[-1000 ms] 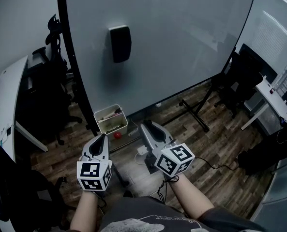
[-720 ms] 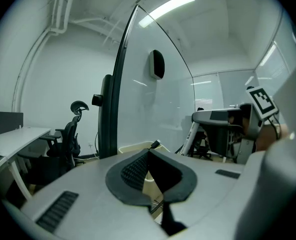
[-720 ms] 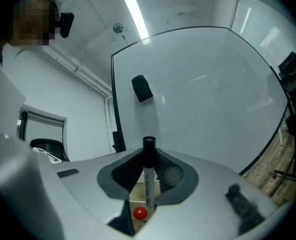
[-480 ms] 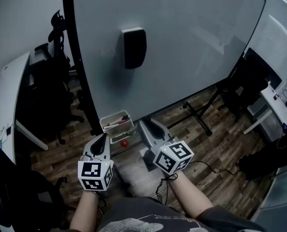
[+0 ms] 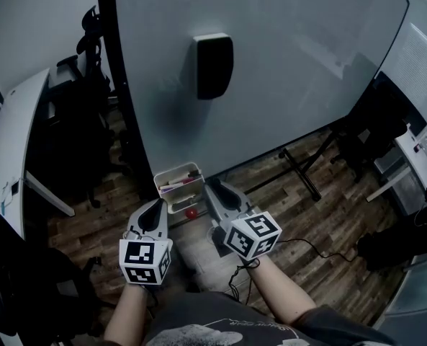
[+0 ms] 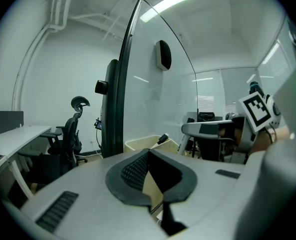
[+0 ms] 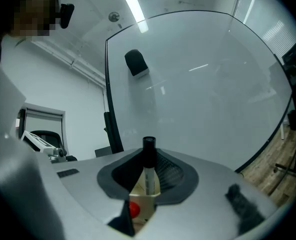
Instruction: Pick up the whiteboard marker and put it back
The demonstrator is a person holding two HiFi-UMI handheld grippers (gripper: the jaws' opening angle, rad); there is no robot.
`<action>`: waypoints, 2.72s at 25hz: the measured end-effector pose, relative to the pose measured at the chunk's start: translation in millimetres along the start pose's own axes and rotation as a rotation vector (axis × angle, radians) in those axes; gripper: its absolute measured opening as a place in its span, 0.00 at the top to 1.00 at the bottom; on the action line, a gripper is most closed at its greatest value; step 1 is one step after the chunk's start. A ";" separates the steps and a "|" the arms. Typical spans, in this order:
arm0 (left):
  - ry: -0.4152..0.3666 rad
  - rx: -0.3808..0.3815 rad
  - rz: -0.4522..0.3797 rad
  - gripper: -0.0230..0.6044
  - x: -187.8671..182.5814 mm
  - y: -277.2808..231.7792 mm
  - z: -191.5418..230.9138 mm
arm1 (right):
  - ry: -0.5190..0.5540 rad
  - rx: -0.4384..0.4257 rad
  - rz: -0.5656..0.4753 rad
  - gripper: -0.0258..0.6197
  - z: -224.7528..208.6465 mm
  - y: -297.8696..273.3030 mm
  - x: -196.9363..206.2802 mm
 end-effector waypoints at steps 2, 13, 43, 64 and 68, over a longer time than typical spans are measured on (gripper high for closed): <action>0.002 -0.001 0.000 0.94 -0.7 -0.4 -0.7 | 0.005 0.000 0.009 0.84 -1.6 -0.4 1.7; 0.007 -0.007 0.001 0.94 2.2 9.9 -9.9 | 0.059 -0.006 0.058 0.84 5.0 5.5 11.9; 0.004 0.020 -0.039 0.94 9.1 91.1 -96.4 | 0.058 0.050 0.080 0.83 34.9 129.2 15.8; -0.009 0.049 -0.050 0.94 25.9 161.2 -188.2 | 0.095 0.057 0.082 0.93 62.5 252.4 21.3; -0.006 0.049 -0.056 0.94 27.9 167.6 -196.3 | 0.099 0.054 0.085 0.93 65.0 264.0 23.0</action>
Point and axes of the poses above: the fingertips, and each gripper's own axes: y backward along the fingers, z to its left, x out of its underside, the point moved 5 cm from there along y, backward along the fingers
